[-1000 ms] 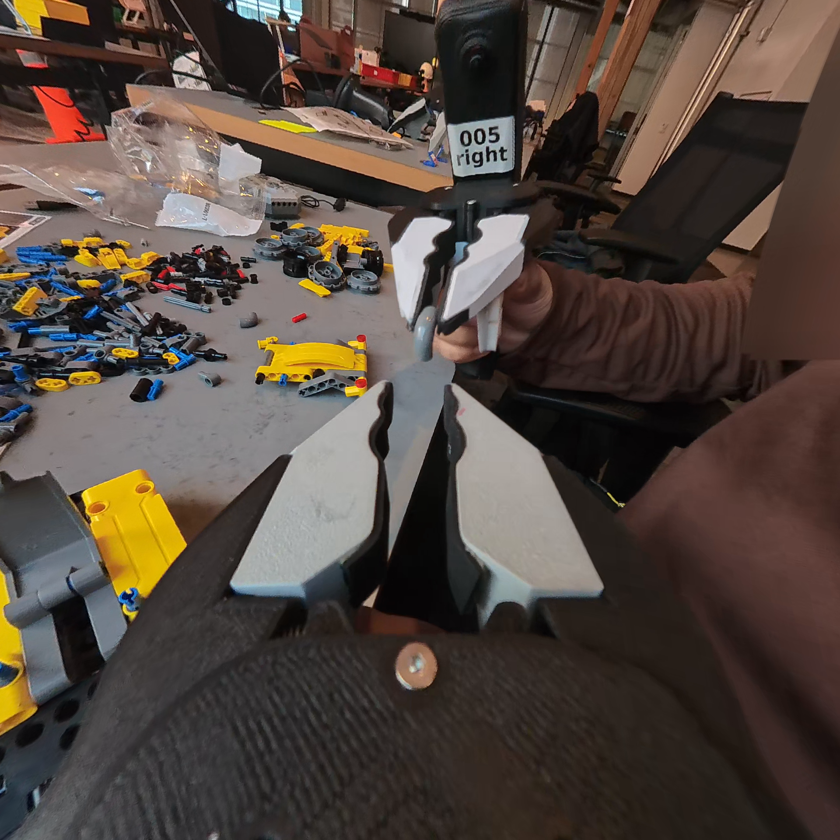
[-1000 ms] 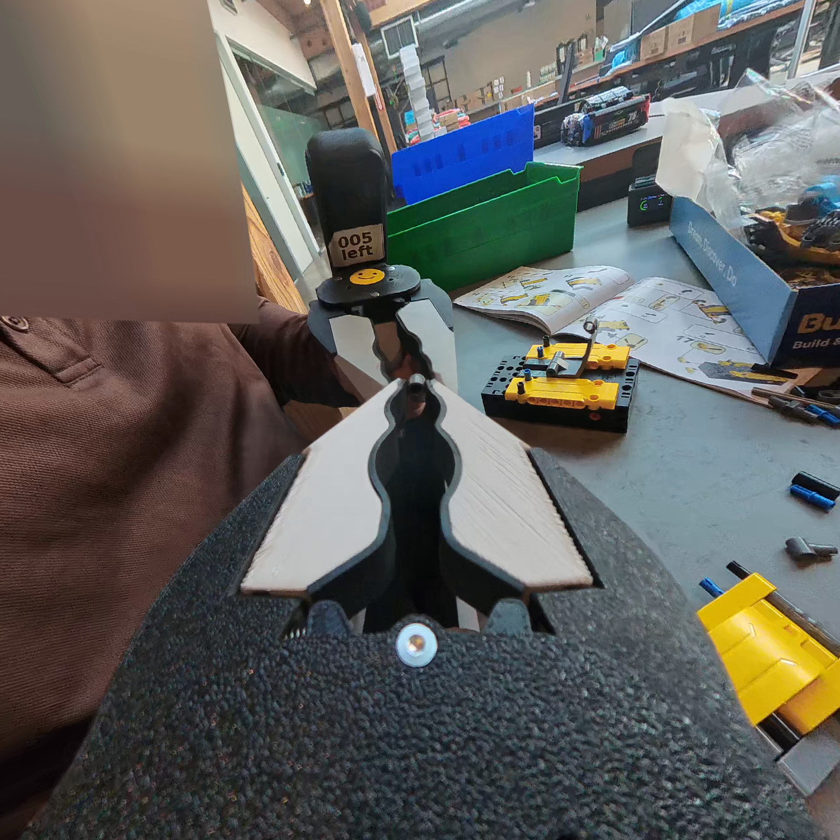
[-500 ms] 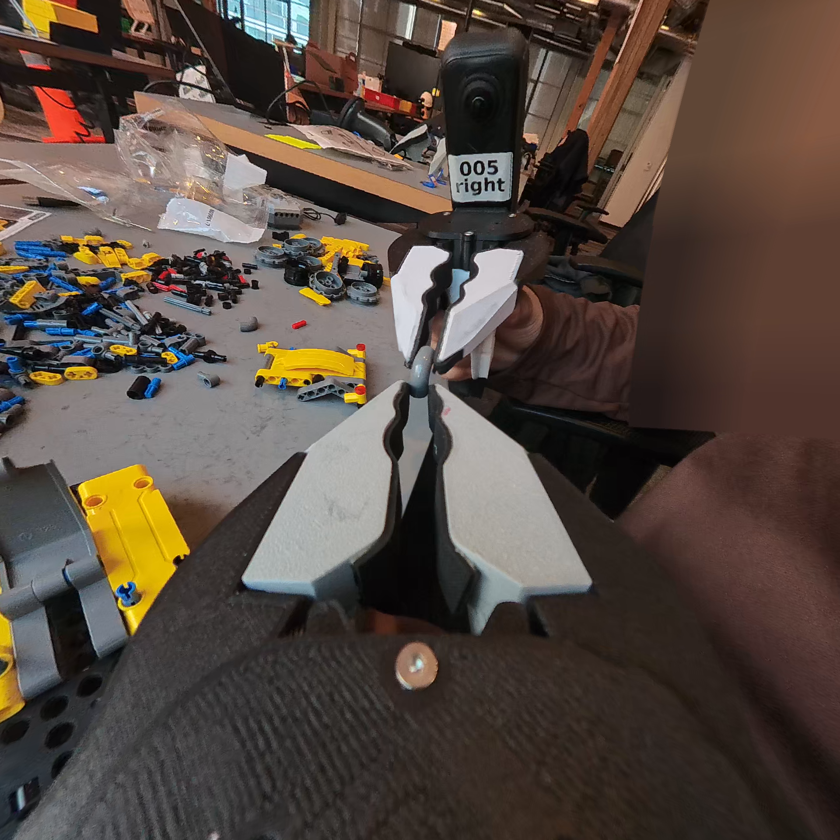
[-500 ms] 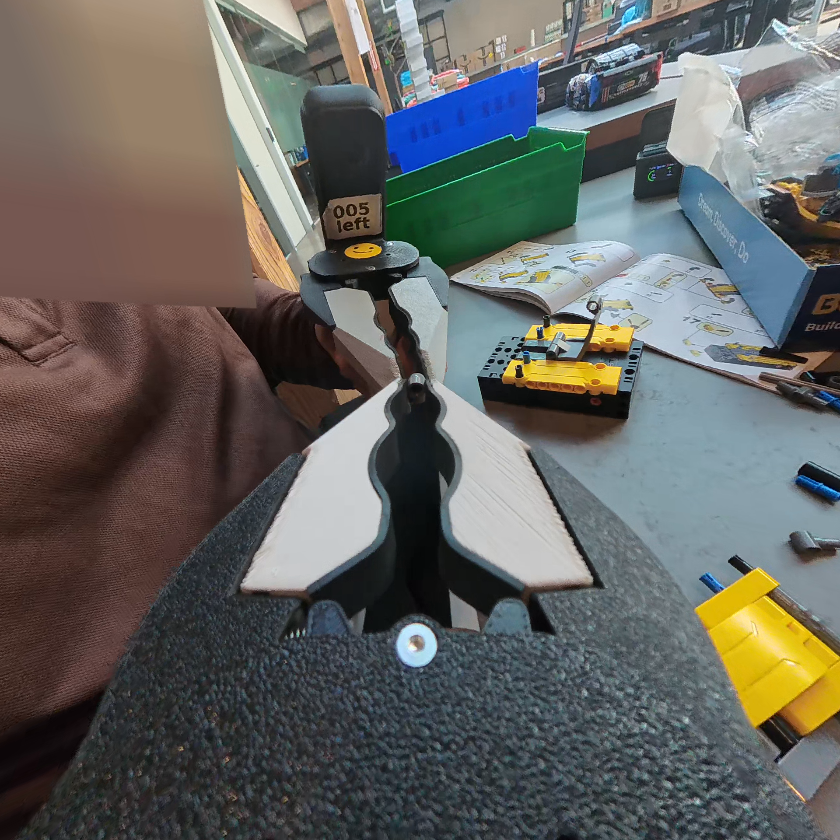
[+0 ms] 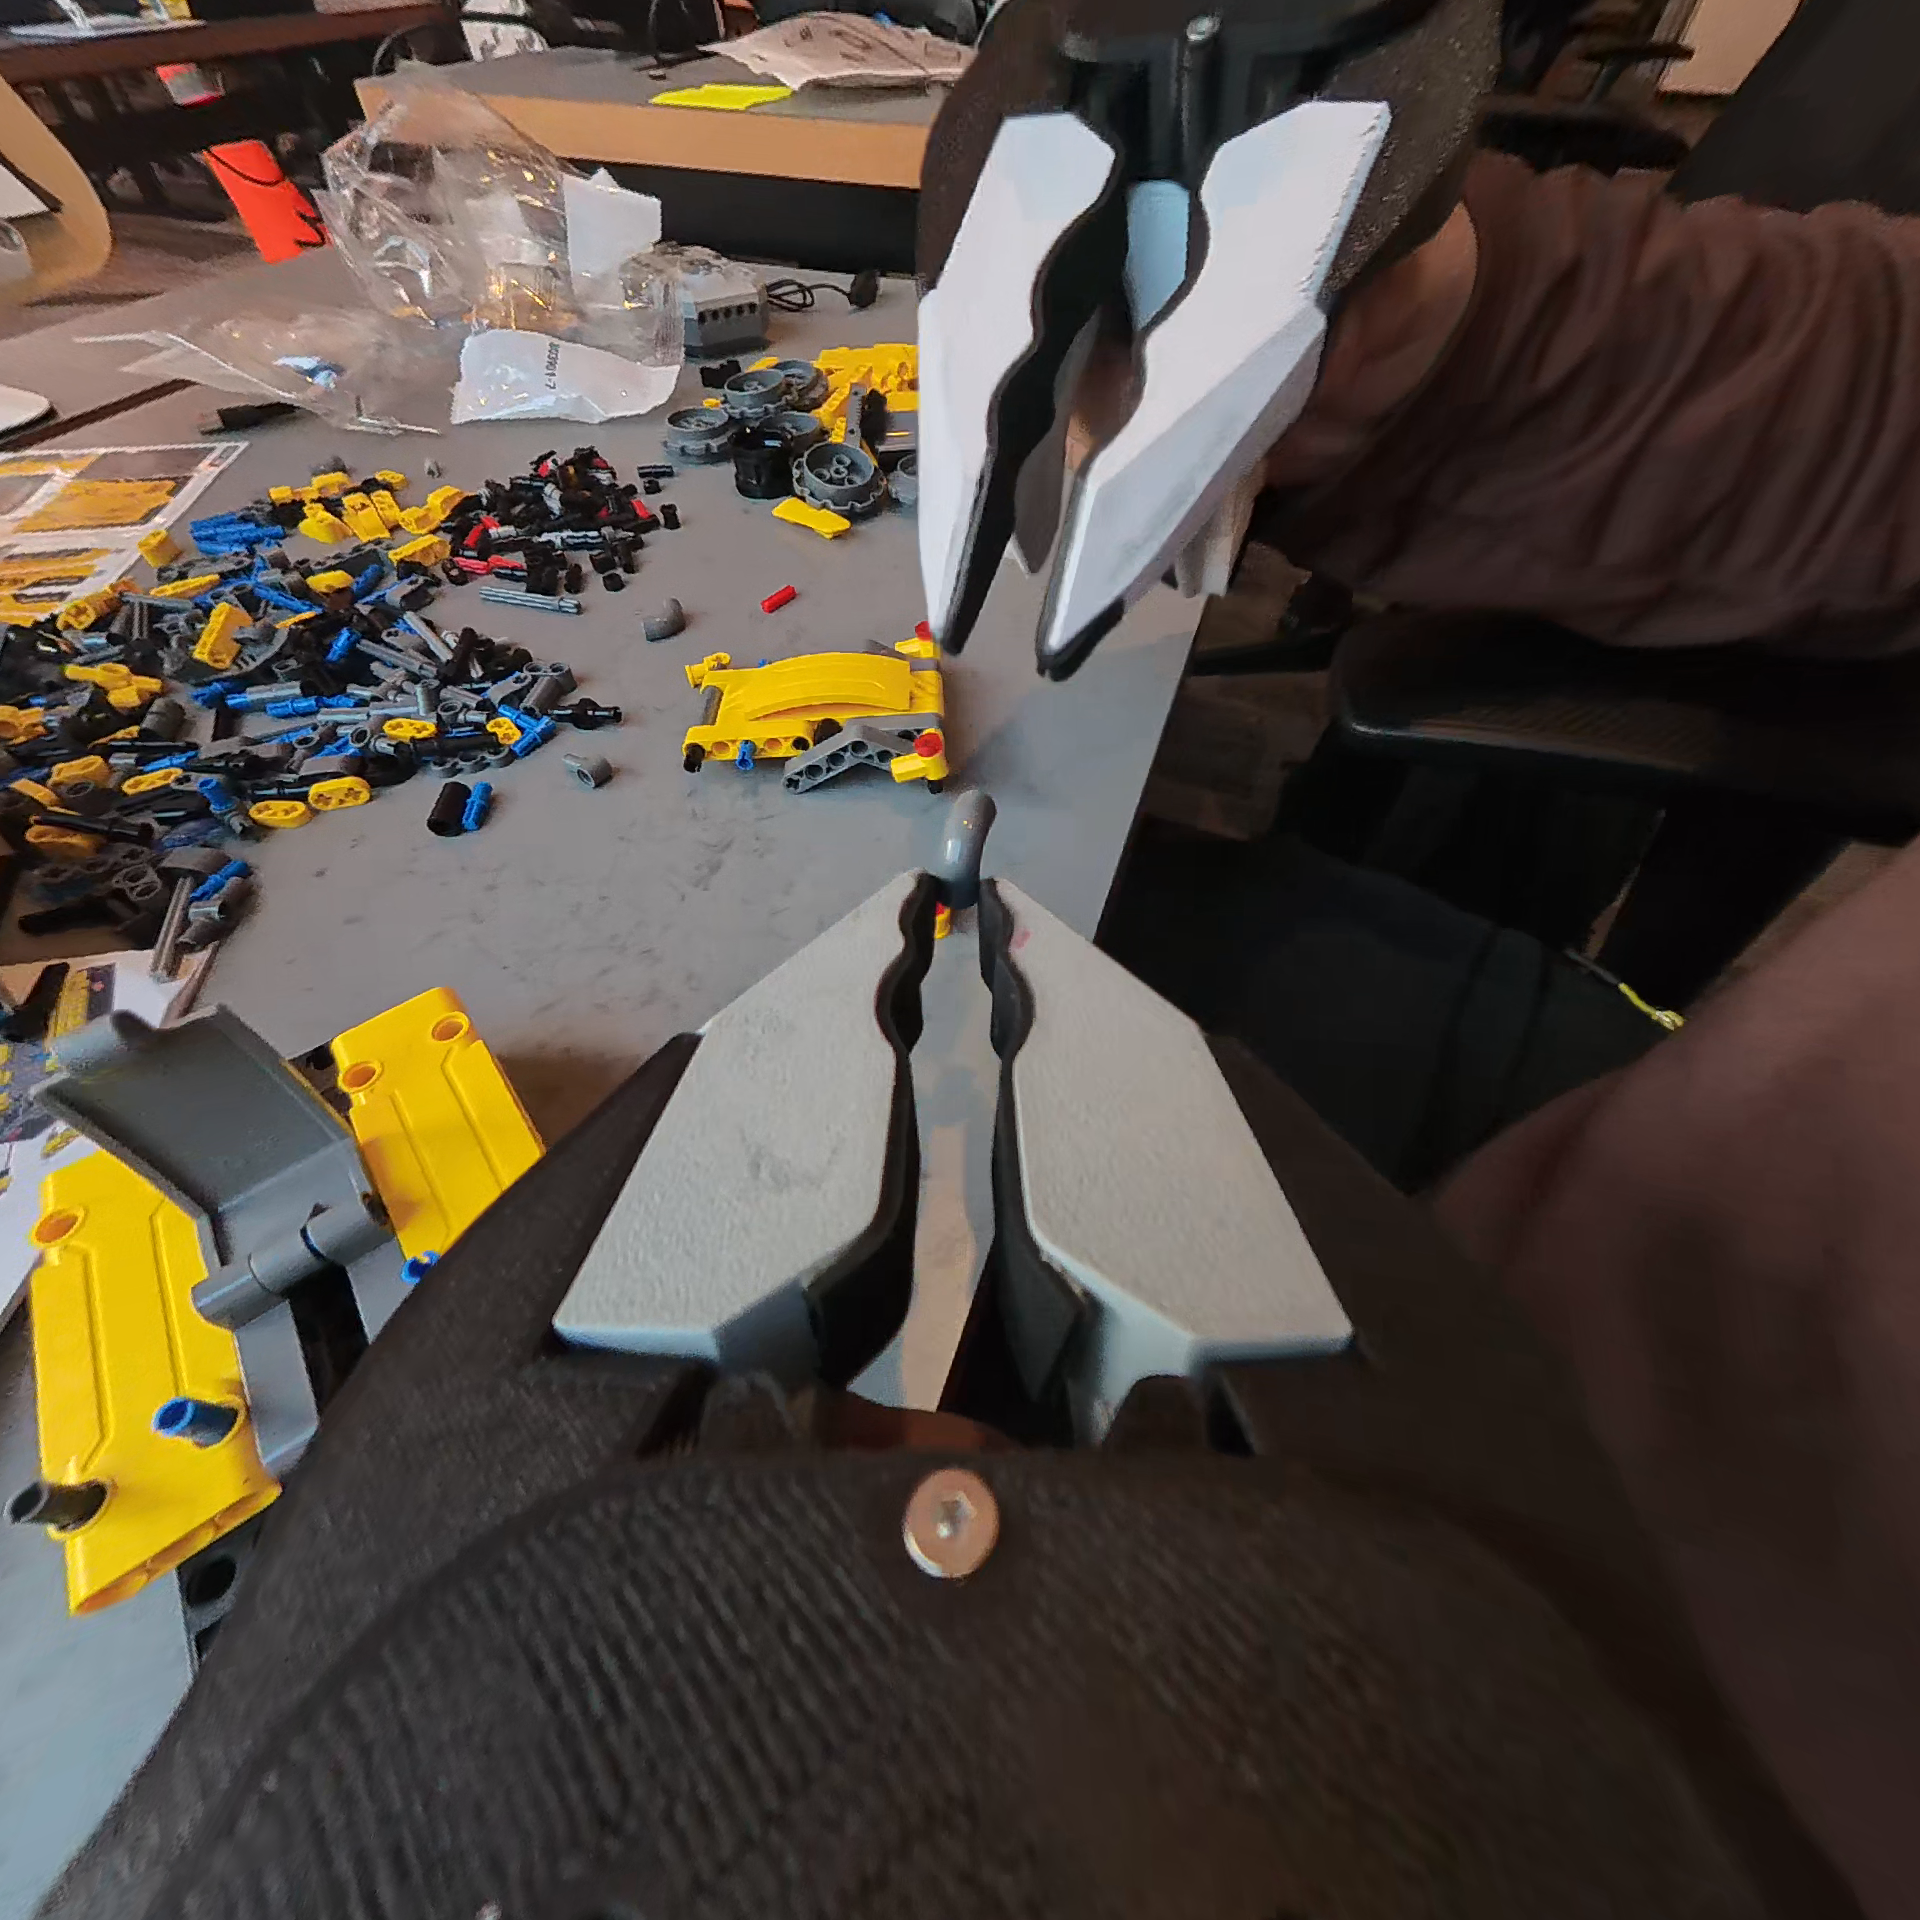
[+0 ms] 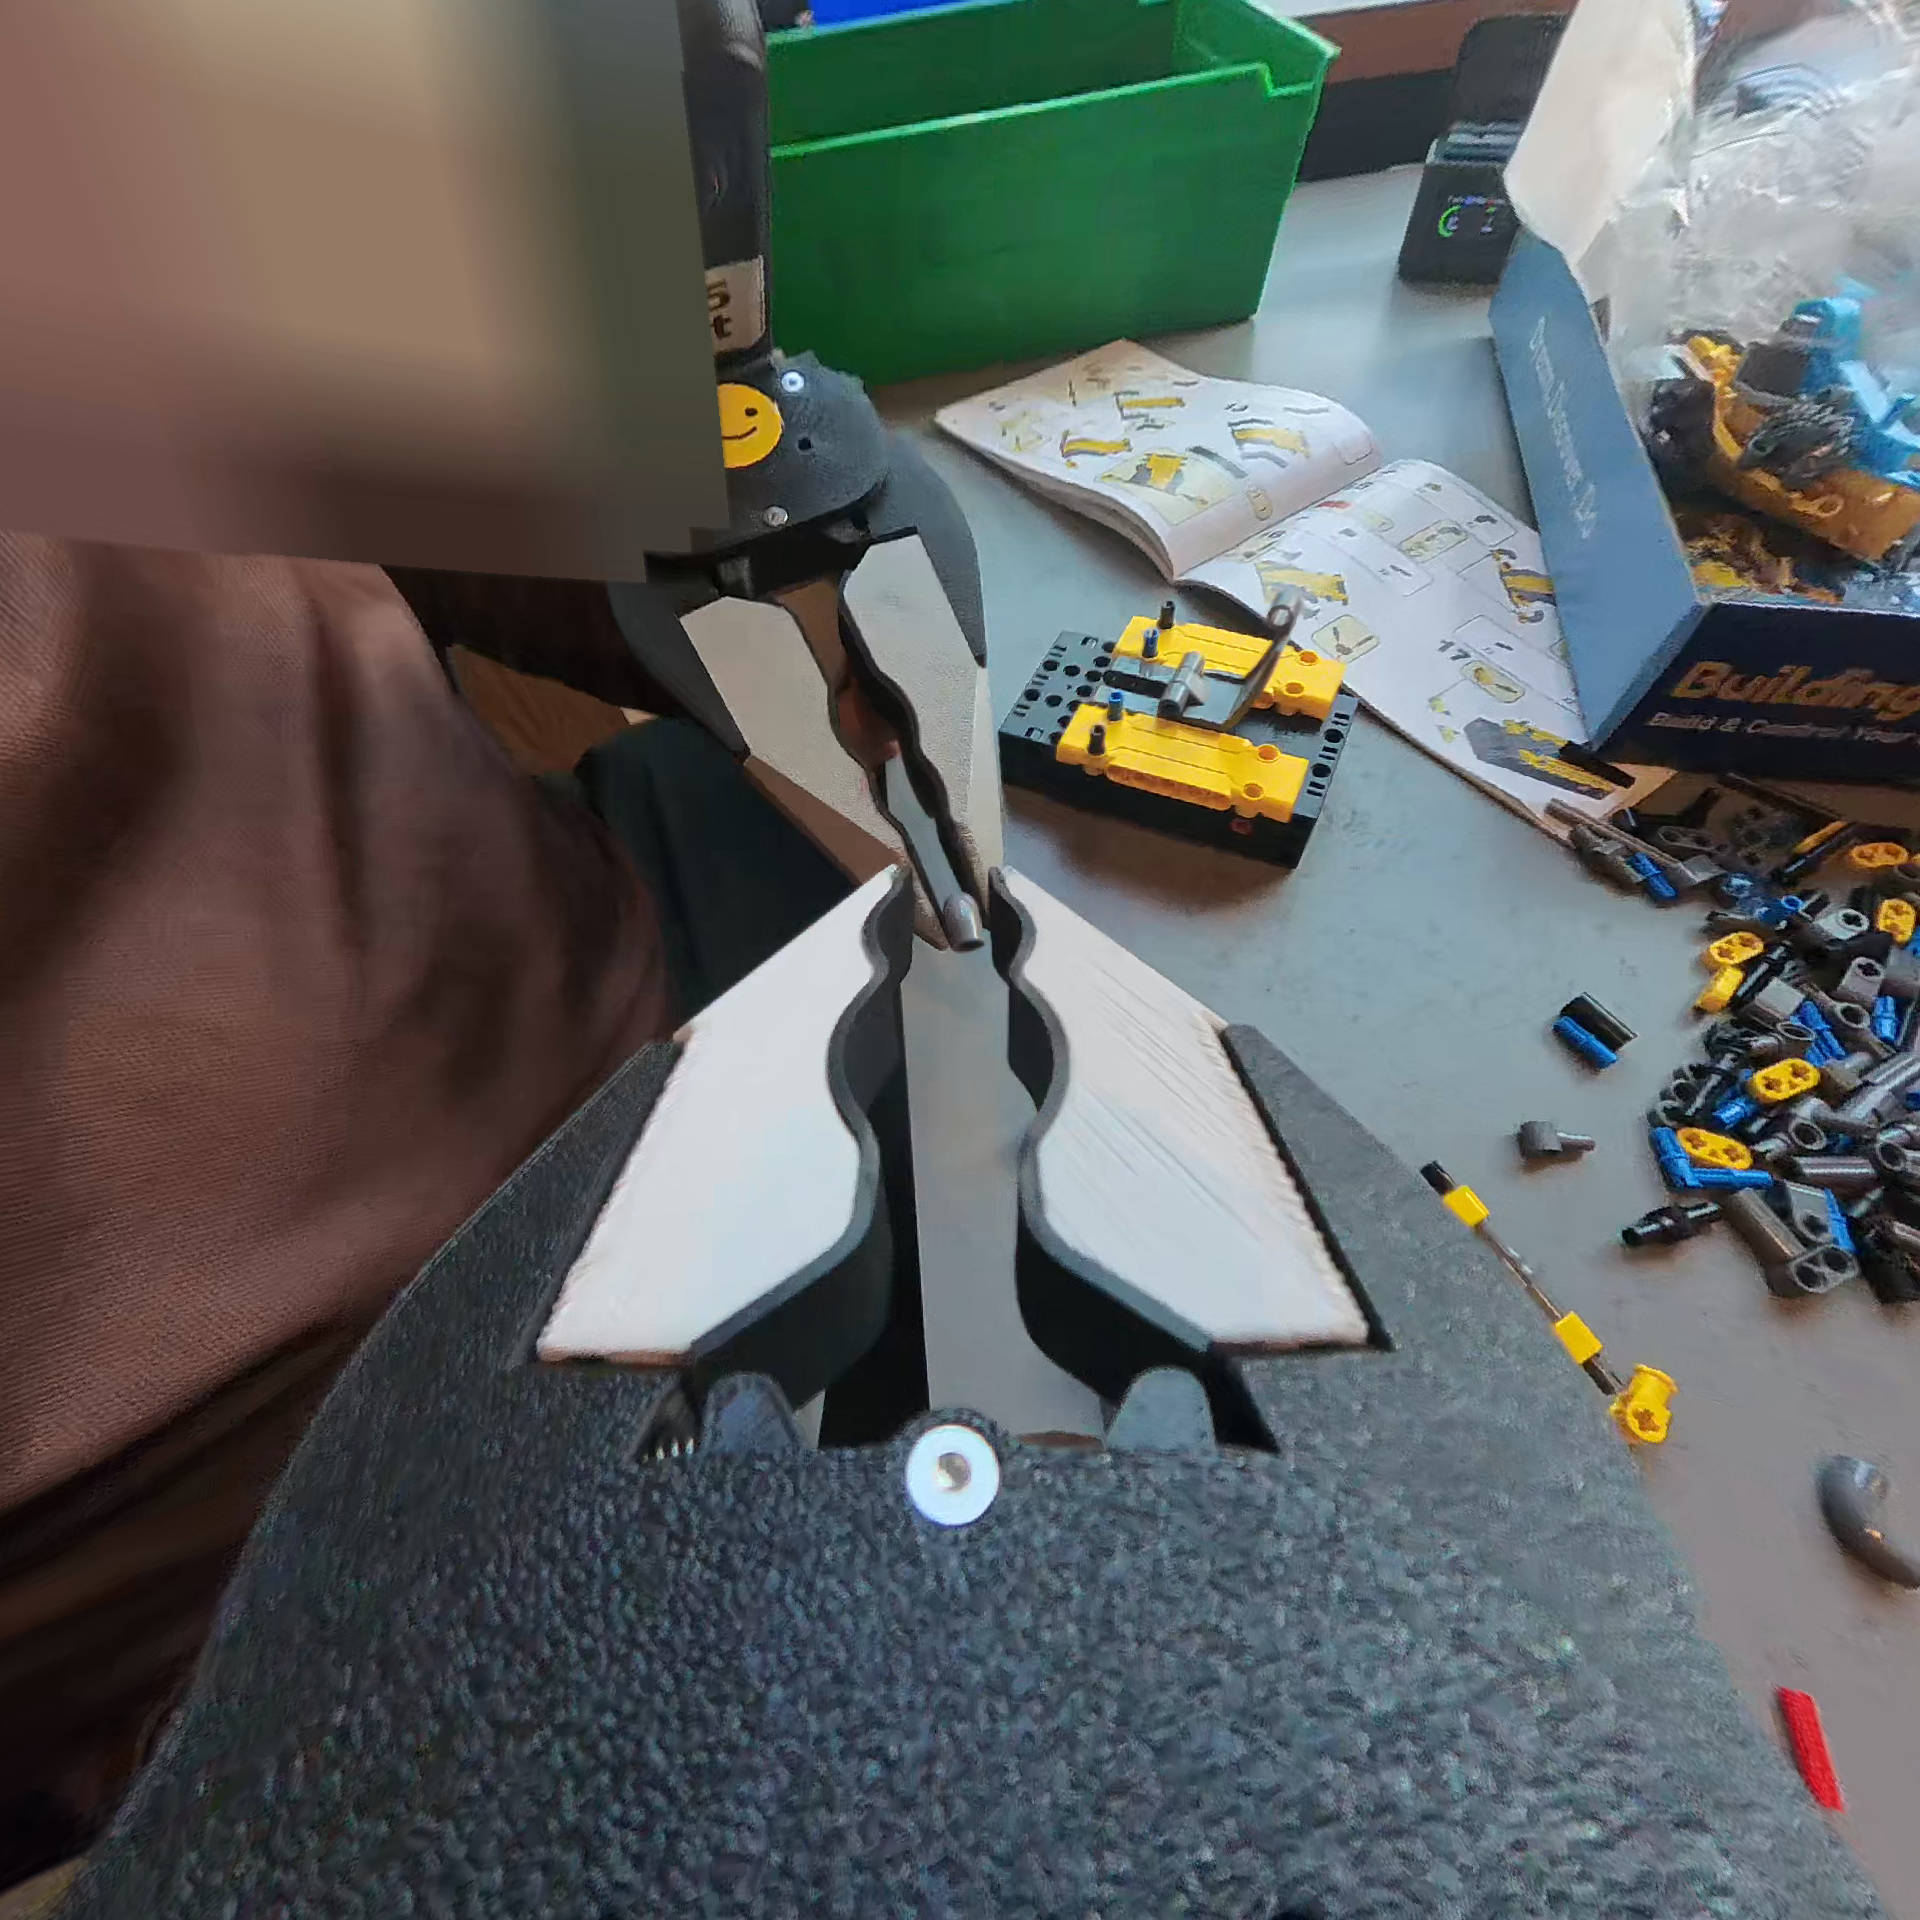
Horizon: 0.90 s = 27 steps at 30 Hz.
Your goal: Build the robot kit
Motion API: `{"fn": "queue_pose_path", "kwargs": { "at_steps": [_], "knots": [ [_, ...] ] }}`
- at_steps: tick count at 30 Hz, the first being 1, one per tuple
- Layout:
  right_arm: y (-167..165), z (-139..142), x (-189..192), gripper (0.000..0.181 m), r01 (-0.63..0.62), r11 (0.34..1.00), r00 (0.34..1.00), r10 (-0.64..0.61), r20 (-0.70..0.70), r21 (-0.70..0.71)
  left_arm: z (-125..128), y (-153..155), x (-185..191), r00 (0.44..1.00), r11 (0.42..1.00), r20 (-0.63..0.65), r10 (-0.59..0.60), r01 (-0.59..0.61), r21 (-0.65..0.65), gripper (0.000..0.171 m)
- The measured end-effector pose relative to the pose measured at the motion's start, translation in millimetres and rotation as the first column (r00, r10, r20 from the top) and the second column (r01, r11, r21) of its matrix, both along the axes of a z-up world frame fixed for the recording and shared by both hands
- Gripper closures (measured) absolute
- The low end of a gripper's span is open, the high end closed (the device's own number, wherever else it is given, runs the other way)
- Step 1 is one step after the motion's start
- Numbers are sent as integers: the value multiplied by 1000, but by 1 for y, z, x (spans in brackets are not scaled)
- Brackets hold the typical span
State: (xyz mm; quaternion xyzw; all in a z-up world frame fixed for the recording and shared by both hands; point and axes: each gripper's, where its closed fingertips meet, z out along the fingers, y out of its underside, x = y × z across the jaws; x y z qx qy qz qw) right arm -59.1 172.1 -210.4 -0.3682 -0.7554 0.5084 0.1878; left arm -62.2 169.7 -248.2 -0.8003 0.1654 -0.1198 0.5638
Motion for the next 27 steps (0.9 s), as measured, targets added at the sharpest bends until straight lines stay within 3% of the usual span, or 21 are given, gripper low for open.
{"fn": "queue_pose_path", "kwargs": {
  "at_steps": [7,14,27],
  "knots": [
    [-14,-24,-1,170,-51,981,997,39,67,187,-1,-1,5,998,1000,-66,-14,15,26,166],
    [-10,-30,-2,171,-47,963,997,27,77,267,-1,-2,6,989,999,-145,-11,19,51,166],
    [-10,-36,-1,173,-54,937,995,23,95,345,-5,-1,7,987,999,-162,-6,12,37,166]
  ]
}}
